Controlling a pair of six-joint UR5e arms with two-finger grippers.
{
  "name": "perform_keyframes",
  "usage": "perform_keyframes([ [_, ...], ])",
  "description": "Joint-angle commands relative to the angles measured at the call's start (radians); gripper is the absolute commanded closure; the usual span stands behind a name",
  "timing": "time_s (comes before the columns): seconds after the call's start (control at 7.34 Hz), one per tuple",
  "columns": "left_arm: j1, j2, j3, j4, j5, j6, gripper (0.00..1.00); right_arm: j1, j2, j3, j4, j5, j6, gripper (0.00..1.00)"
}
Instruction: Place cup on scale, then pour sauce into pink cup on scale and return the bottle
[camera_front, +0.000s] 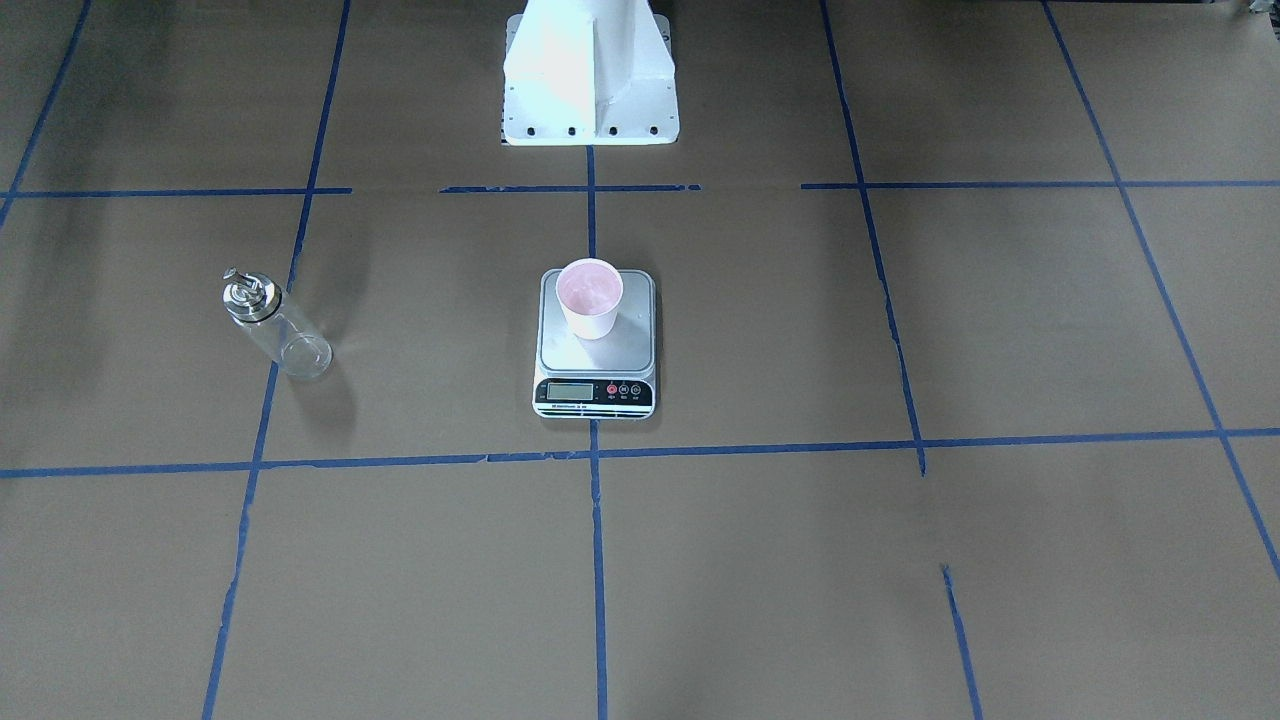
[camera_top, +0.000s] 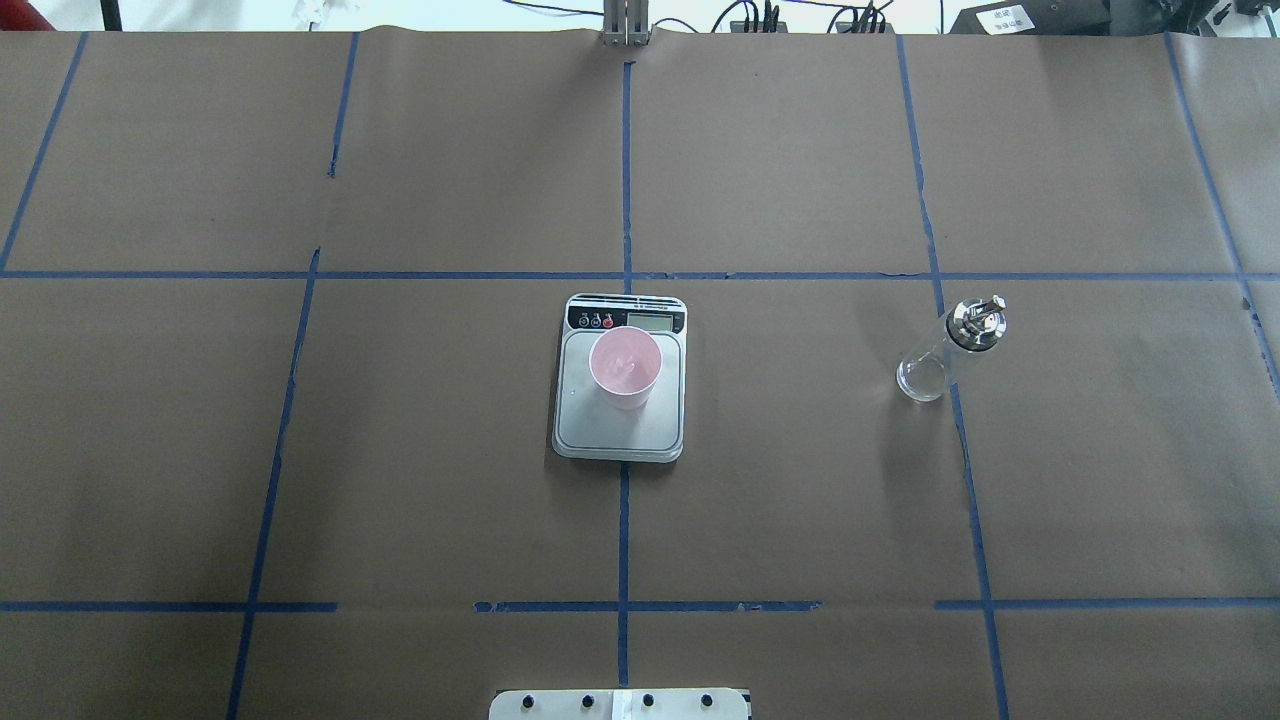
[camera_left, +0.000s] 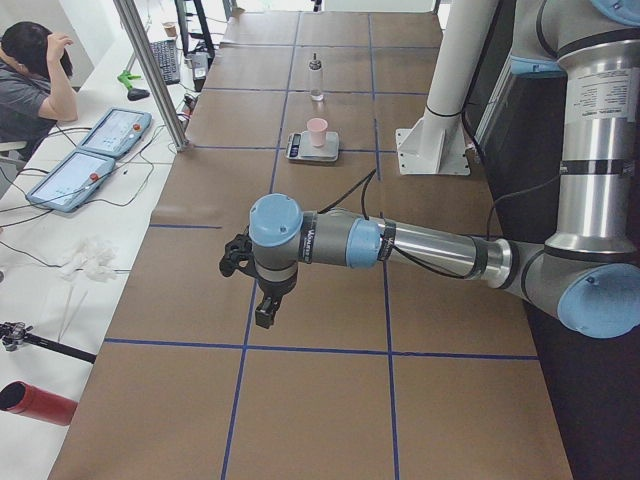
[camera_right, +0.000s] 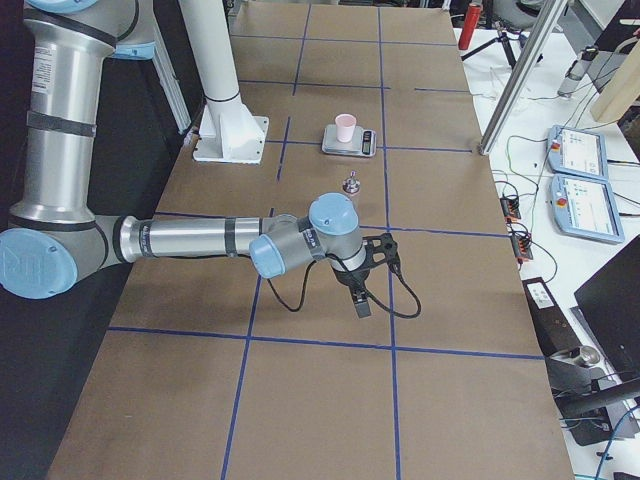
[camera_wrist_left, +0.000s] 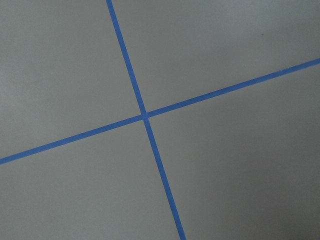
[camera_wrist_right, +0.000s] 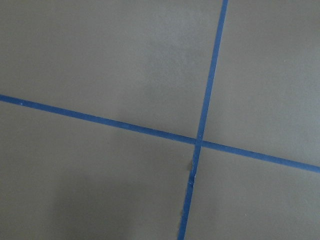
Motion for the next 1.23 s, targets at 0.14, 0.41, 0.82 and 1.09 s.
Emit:
perform_keyframes([
  [0.14,0.002,0.002,0.010,0.000,0.002,0.004,0.00,0.058,-0.070,0.004,-0.199,0.059,-0.119,0.00],
  [0.41,0.000,0.002,0.014,0.002,0.002,0.004,0.00,0.100,-0.073,-0.002,-0.253,0.046,-0.120,0.00],
  [0.82,0.002,0.002,0.037,-0.004,0.010,0.008,0.00,0.098,-0.065,-0.031,-0.241,0.073,-0.106,0.00],
  [1.09,0.000,0.002,0.034,0.000,0.011,0.006,0.00,0.098,-0.052,-0.033,-0.244,0.079,-0.105,0.00],
])
